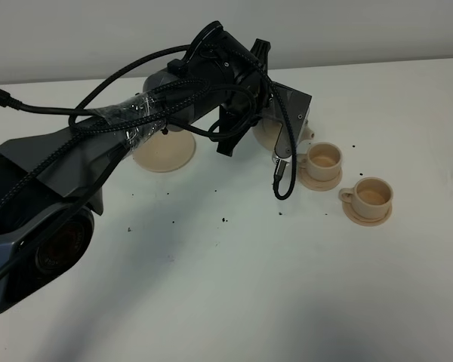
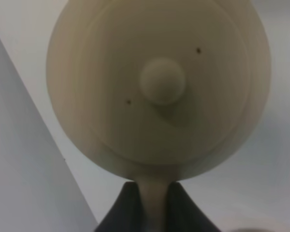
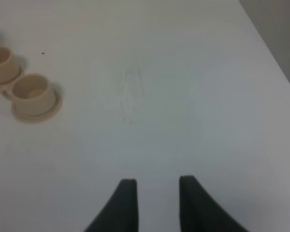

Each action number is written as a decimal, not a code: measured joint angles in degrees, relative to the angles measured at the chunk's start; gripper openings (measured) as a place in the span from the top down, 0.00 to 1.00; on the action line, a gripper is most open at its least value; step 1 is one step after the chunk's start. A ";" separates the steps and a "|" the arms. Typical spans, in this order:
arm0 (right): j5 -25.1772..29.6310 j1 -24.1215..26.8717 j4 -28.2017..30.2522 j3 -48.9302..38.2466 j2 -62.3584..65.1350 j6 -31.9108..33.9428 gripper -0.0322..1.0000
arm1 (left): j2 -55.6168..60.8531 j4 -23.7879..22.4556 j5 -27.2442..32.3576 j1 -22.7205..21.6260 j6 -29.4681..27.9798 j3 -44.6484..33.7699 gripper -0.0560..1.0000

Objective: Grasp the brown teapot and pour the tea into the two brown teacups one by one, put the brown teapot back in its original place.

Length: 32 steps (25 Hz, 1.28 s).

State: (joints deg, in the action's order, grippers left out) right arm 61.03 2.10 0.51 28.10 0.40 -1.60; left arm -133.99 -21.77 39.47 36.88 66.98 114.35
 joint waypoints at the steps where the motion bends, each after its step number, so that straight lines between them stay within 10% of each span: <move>1: 0.00 0.00 0.00 0.00 0.00 0.00 0.73 | 0.00 -0.64 -0.05 0.19 0.00 0.00 0.80; 32: 0.00 0.00 0.00 0.00 0.00 0.00 0.73 | -1.83 -9.75 -6.28 2.80 5.99 -0.04 0.80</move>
State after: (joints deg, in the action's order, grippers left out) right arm 61.03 2.10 0.51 28.10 0.40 -1.60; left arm -135.82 -31.52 33.19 39.68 72.97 114.32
